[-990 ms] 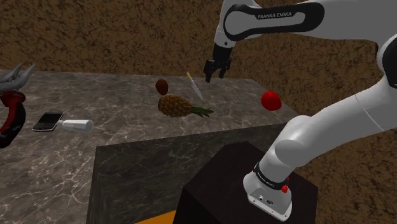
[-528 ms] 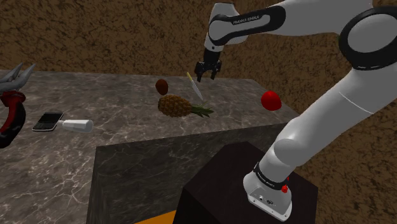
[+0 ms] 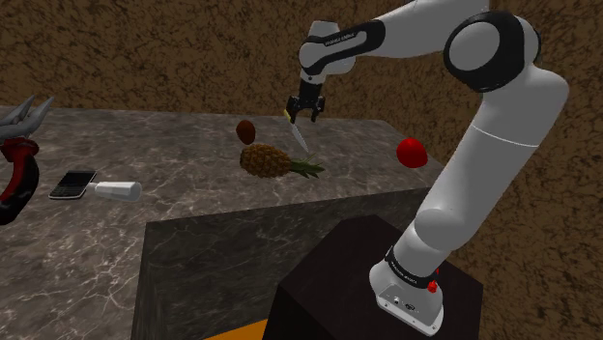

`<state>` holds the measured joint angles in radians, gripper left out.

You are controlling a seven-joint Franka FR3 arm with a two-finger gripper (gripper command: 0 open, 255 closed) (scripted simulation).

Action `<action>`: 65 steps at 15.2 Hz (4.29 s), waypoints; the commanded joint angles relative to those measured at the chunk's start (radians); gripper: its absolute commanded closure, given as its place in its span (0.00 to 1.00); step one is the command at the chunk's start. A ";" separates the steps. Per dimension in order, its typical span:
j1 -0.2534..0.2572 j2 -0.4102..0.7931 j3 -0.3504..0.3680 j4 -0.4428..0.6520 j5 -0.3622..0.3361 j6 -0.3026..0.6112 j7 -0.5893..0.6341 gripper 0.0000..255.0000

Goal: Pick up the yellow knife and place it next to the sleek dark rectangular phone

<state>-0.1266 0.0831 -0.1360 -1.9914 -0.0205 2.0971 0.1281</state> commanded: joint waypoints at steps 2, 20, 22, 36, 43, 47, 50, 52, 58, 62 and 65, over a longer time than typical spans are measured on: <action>-0.021 0.122 -0.014 0.113 0.030 0.007 -0.002 0.00; -0.081 0.415 -0.025 0.335 0.106 0.070 -0.004 0.00; -0.081 0.415 -0.025 0.335 0.106 0.070 -0.004 0.00; -0.081 0.402 -0.026 0.344 0.103 0.049 -0.003 1.00; -0.079 0.365 -0.030 0.384 0.095 -0.028 0.002 1.00; -0.078 0.348 -0.032 0.413 0.092 -0.074 0.004 1.00; -0.078 0.336 -0.033 0.437 0.089 -0.109 0.005 1.00; -0.078 0.330 -0.034 0.455 0.088 -0.133 0.006 1.00; -0.079 0.317 -0.036 0.508 0.085 -0.199 0.008 1.00; -0.016 0.263 -0.014 0.430 0.067 -0.174 0.093 1.00; 0.030 0.232 0.004 0.387 0.055 -0.161 0.158 1.00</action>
<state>-0.1135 0.3291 -0.1382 -1.5833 0.0389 1.9285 0.2611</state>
